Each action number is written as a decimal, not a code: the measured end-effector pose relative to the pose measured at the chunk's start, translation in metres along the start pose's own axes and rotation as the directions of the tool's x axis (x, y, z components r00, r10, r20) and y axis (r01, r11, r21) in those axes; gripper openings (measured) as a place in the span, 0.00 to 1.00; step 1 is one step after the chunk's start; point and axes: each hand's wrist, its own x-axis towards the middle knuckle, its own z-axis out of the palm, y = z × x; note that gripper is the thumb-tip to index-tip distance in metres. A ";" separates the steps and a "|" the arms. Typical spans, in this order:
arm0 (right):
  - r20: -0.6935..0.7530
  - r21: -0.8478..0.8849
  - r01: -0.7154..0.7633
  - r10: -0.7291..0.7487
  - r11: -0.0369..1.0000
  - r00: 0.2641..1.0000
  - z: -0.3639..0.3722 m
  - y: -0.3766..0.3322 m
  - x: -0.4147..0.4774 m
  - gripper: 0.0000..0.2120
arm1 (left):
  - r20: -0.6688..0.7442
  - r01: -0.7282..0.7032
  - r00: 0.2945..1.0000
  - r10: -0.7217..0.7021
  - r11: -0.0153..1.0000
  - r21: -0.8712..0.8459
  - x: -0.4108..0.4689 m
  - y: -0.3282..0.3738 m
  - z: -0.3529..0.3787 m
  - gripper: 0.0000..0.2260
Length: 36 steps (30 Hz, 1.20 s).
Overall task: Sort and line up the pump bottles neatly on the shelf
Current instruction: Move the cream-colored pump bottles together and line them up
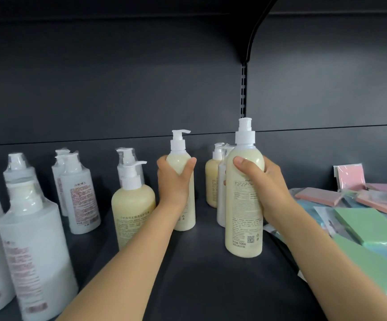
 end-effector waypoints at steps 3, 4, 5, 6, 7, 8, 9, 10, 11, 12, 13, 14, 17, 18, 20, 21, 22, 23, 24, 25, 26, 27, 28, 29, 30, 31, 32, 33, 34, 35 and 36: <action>-0.029 -0.025 0.011 -0.011 1.000 1.000 -0.003 -0.004 -0.008 0.13 | 0.033 -0.026 0.999 0.025 1.000 0.011 -0.014 0.008 -0.003 0.26; -0.037 -0.027 0.009 -0.010 1.000 0.999 -0.004 -0.005 -0.011 0.13 | 0.043 -0.027 0.999 0.026 1.000 0.012 -0.020 0.011 -0.004 0.26; -0.045 -0.030 0.007 -0.009 1.000 0.999 -0.005 -0.007 -0.015 0.11 | 0.053 -0.025 0.998 0.024 1.000 0.011 -0.026 0.014 -0.006 0.26; -0.055 -0.035 0.006 -0.008 0.999 0.998 -0.005 -0.009 -0.020 0.10 | 0.062 -0.025 0.998 0.024 1.000 0.008 -0.034 0.018 -0.009 0.26; -0.062 -0.039 0.008 -0.010 0.999 0.998 -0.006 -0.011 -0.025 0.08 | 0.071 -0.026 0.997 0.025 1.000 0.002 -0.041 0.021 -0.013 0.25; -0.063 -0.041 0.009 -0.012 0.999 0.998 -0.006 -0.013 -0.031 0.07 | 0.079 -0.030 0.996 0.030 1.000 -0.004 -0.048 0.025 -0.018 0.25; -0.062 -0.043 0.011 -0.014 0.999 0.998 -0.005 -0.015 -0.037 0.06 | 0.086 -0.037 0.996 0.037 0.999 -0.006 -0.056 0.029 -0.023 0.25; -0.056 -0.047 0.016 -0.018 0.999 0.998 -0.004 -0.018 -0.043 0.06 | 0.092 -0.048 0.995 0.048 0.999 -0.005 -0.064 0.032 -0.029 0.25; -0.044 -0.052 0.020 -0.022 0.998 0.999 -0.003 -0.020 -0.050 0.05 | 0.100 -0.057 0.993 0.057 0.998 -0.005 -0.072 0.036 -0.036 0.25; -0.036 -0.058 0.027 -0.029 0.998 0.999 -0.001 -0.022 -0.057 0.05 | 0.110 -0.067 0.992 0.068 0.998 -0.007 -0.080 0.039 -0.044 0.25; -0.030 -0.065 0.036 -0.038 0.997 0.999 0.002 -0.026 -0.064 0.05 | 0.119 -0.075 0.990 0.076 0.997 -0.009 -0.088 0.042 -0.053 0.24; -0.023 -0.069 0.047 -0.049 0.996 0.999 0.006 -0.029 -0.072 0.06 | 0.126 -0.081 0.989 0.081 0.997 -0.011 -0.097 0.046 -0.063 0.23; 0.001 -0.075 0.055 -0.056 0.996 0.998 0.023 -0.039 -0.097 0.15 | 0.116 -0.083 0.990 0.084 0.996 -0.018 -0.122 0.052 -0.100 0.21; 0.008 -0.072 0.054 -0.054 0.996 0.999 0.030 -0.043 -0.107 0.17 | 0.109 -0.084 0.990 0.086 0.996 -0.017 -0.131 0.053 -0.115 0.20; 0.030 -0.060 0.057 -0.055 0.997 0.998 0.048 -0.051 -0.127 0.17 | 0.111 -0.091 0.989 0.093 0.995 -0.028 -0.149 0.056 -0.148 0.17; 0.043 -0.060 0.058 -0.055 0.996 0.998 0.058 -0.055 -0.139 0.17 | 0.116 -0.091 0.989 0.095 0.995 -0.038 -0.159 0.057 -0.166 0.17; 0.058 -0.058 0.064 -0.061 0.996 0.996 0.068 -0.058 -0.150 0.15 | 0.117 -0.089 0.989 0.093 0.995 -0.044 -0.169 0.058 -0.185 0.17; 0.074 -0.053 0.073 -0.069 0.996 0.995 0.081 -0.063 -0.162 0.13 | 0.111 -0.084 0.990 0.089 0.995 -0.048 -0.180 0.059 -0.205 0.16; 0.090 -0.046 0.083 -0.078 0.996 0.993 0.093 -0.066 -0.174 0.10 | 0.102 -0.078 0.991 0.083 0.996 -0.050 -0.190 0.060 -0.226 0.16; 0.104 -0.035 0.088 -0.084 0.995 0.991 0.106 -0.070 -0.187 0.08 | 0.093 -0.068 0.993 0.073 0.996 -0.050 -0.200 0.061 -0.247 0.16; 0.116 -0.025 0.087 -0.083 0.996 0.990 0.120 -0.073 -0.199 0.07 | 0.086 -0.057 0.994 0.061 0.997 -0.048 -0.209 0.062 -0.268 0.15; 0.129 -0.020 0.078 -0.075 0.997 0.989 0.135 -0.076 -0.212 0.08 | 0.078 -0.049 0.996 0.052 0.998 -0.046 -0.218 0.063 -0.289 0.15; 0.147 -0.012 0.071 -0.068 0.997 0.987 0.150 -0.079 -0.224 0.10 | 0.069 -0.046 0.996 0.049 0.998 -0.044 -0.225 0.063 -0.309 0.14; 0.169 -0.001 0.067 -0.066 0.998 0.983 0.164 -0.082 -0.235 0.14 | 0.057 -0.047 0.997 0.049 0.998 -0.040 -0.232 0.065 -0.329 0.14; 0.190 0.010 0.062 -0.063 0.998 0.980 0.178 -0.084 -0.245 0.17 | 0.040 -0.052 0.998 0.053 0.998 -0.032 -0.238 0.066 -0.348 0.14; 0.210 0.026 0.061 -0.065 0.998 0.975 0.193 -0.087 -0.255 0.17 | 0.020 -0.058 0.998 0.058 0.998 -0.019 -0.244 0.068 -0.366 0.14; 0.230 0.048 0.060 -0.070 0.997 0.971 0.208 -0.089 -0.264 0.16 | -0.002 -0.061 0.998 0.061 0.998 -0.003 -0.249 0.069 -0.385 0.15; 0.252 0.073 0.058 -0.075 0.996 0.965 0.223 -0.093 -0.271 0.15 | -0.026 -0.060 0.998 0.061 0.998 0.015 -0.253 0.070 -0.404 0.15; 0.271 0.090 0.049 -0.072 0.995 0.960 0.239 -0.096 -0.278 0.13 | -0.051 -0.054 0.997 0.056 0.998 0.031 -0.255 0.070 -0.422 0.14; 0.293 0.101 0.039 -0.067 0.994 0.954 0.254 -0.099 -0.283 0.11 | -0.077 -0.045 0.996 0.049 0.998 0.046 -0.257 0.070 -0.439 0.14; 0.314 0.108 0.033 -0.066 0.994 0.947 0.269 -0.102 -0.288 0.12 | -0.106 -0.036 0.993 0.042 0.998 0.057 -0.257 0.070 -0.455 0.14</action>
